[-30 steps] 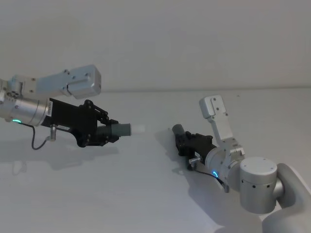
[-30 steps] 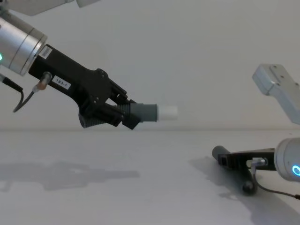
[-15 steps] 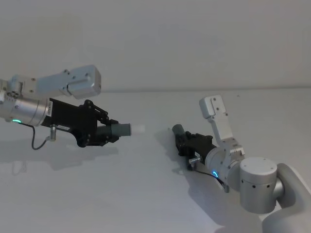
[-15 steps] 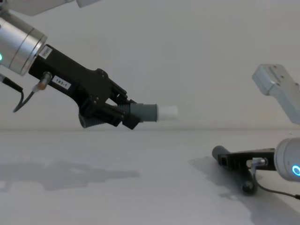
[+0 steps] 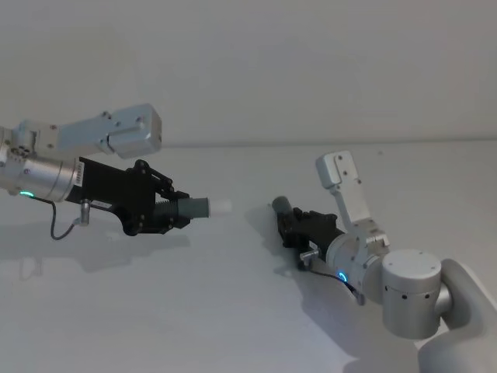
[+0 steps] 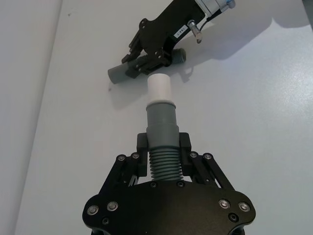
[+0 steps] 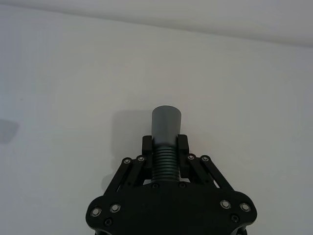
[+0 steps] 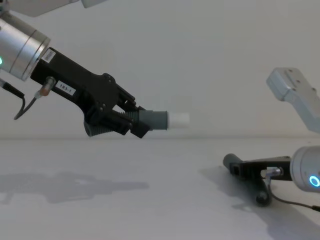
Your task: Use both hands to pick up one end of the pipe from the table, align the ends, and insert them.
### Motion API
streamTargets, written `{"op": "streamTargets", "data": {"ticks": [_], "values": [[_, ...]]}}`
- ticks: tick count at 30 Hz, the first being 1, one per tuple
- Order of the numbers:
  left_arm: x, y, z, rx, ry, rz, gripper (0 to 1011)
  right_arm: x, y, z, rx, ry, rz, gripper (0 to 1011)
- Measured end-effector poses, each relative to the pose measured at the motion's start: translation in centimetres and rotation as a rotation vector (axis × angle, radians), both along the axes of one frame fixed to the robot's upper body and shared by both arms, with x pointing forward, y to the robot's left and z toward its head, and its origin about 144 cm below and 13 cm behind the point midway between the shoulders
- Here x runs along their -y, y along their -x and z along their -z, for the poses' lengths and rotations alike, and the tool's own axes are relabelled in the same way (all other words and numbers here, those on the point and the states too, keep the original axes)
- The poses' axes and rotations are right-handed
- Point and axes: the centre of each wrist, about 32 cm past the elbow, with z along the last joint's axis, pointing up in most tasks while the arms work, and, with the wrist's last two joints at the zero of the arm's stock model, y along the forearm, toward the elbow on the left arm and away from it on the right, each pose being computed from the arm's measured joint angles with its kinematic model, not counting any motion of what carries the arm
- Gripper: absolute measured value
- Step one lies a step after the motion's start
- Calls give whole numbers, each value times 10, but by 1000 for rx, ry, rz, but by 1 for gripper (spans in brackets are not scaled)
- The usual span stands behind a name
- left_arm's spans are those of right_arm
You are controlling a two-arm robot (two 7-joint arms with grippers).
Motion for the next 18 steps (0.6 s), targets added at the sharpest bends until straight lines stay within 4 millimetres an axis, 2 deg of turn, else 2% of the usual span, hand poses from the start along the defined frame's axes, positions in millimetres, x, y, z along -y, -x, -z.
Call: {"op": "streamTargets", "data": {"ticks": [9, 16, 18], "values": [[0, 0, 0, 0, 0, 0, 336, 8, -10, -1, 69, 26, -79, 264], [0, 0, 0, 0, 0, 0, 336, 25, -17, -4, 140, 61, -166, 264], [0, 0, 0, 0, 0, 0, 336, 36, -20, -7, 174, 82, -211, 264]]}}
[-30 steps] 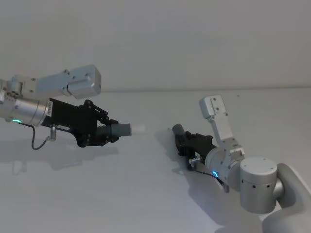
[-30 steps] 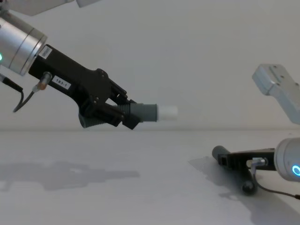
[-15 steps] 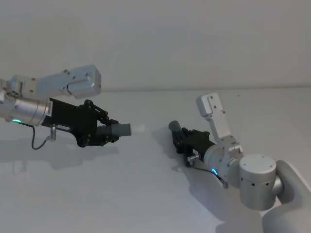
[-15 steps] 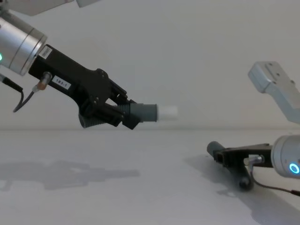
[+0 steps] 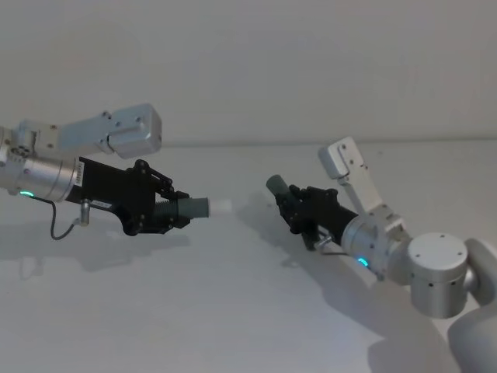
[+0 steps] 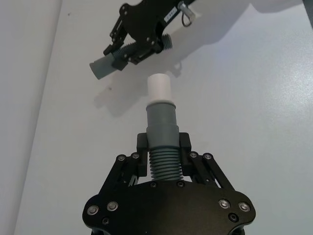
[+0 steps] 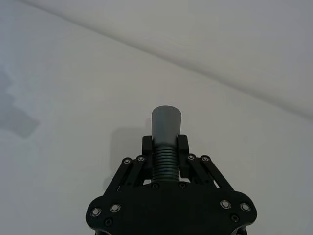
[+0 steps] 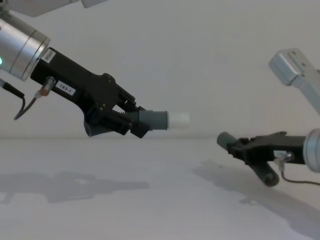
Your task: Use both hands to pick up one end of the pipe from the table, align the ends, and insert them.
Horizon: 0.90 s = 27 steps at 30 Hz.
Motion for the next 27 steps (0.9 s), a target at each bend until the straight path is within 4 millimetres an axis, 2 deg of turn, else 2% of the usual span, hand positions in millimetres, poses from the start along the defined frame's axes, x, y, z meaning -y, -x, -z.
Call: {"op": "streamTargets", "data": {"ticks": [7, 10, 13, 14, 16, 17, 27], "values": [[0, 0, 0, 0, 0, 0, 336, 26, -4, -6, 58, 57, -83, 264], [0, 0, 0, 0, 0, 0, 336, 47, -6, -11, 90, 104, -137, 266], [0, 0, 0, 0, 0, 0, 336, 63, -6, -15, 107, 145, -177, 264], [0, 0, 0, 0, 0, 0, 336, 63, -6, -15, 107, 145, -177, 266], [0, 0, 0, 0, 0, 0, 336, 78, -6, -19, 117, 184, -211, 264], [0, 0, 0, 0, 0, 0, 336, 78, -6, -19, 117, 184, -211, 264], [0, 0, 0, 0, 0, 0, 336, 134, -1, -32, 119, 337, -320, 264]]}}
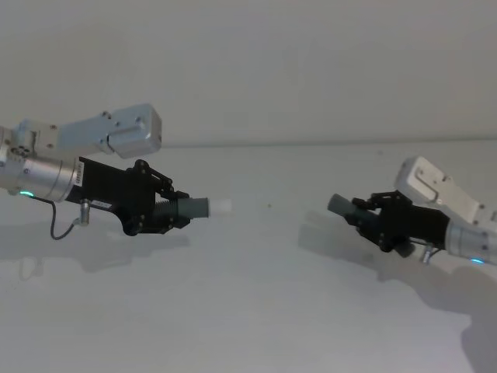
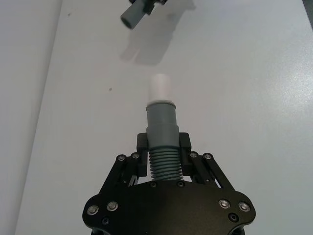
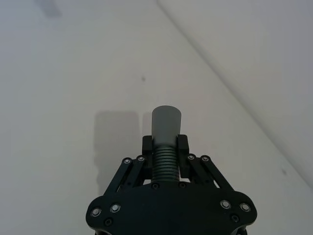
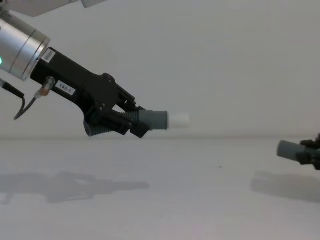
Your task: Use both hands to pick up one end of the pipe from the table, align the ends, and insert them.
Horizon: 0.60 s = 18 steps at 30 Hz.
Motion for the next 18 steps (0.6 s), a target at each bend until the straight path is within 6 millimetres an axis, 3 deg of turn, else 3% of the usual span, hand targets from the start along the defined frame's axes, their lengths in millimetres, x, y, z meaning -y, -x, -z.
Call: {"op": "streamTargets", "data": {"ticks": [8, 18], "values": [[0, 0, 0, 0, 0, 0, 336, 26, 4, -8, -6, 73, -43, 264], [0, 0, 0, 0, 0, 0, 336, 40, 6, -12, -12, 115, -67, 264]]}}
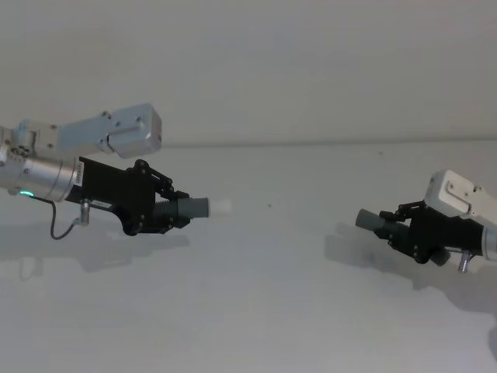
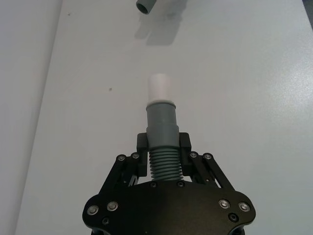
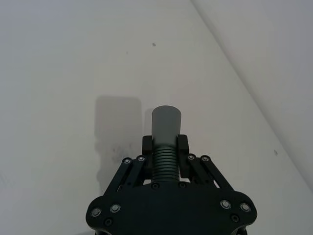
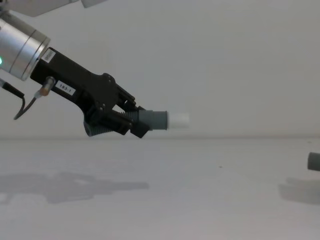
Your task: Use both hands to pick up one end of the pipe from the table, align the ends, and insert them.
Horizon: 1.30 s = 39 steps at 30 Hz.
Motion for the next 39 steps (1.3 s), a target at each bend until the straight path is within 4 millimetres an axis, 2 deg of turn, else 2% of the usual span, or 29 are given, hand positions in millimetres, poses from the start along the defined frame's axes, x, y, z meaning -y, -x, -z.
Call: {"op": "streamTargets", "data": {"ticks": [21, 39], "values": [[0, 0, 0, 0, 0, 0, 336, 10, -2, -4, 35, 55, -34, 264], [0, 0, 0, 0, 0, 0, 336, 30, -19, -20, 240, 205, -222, 264]]}}
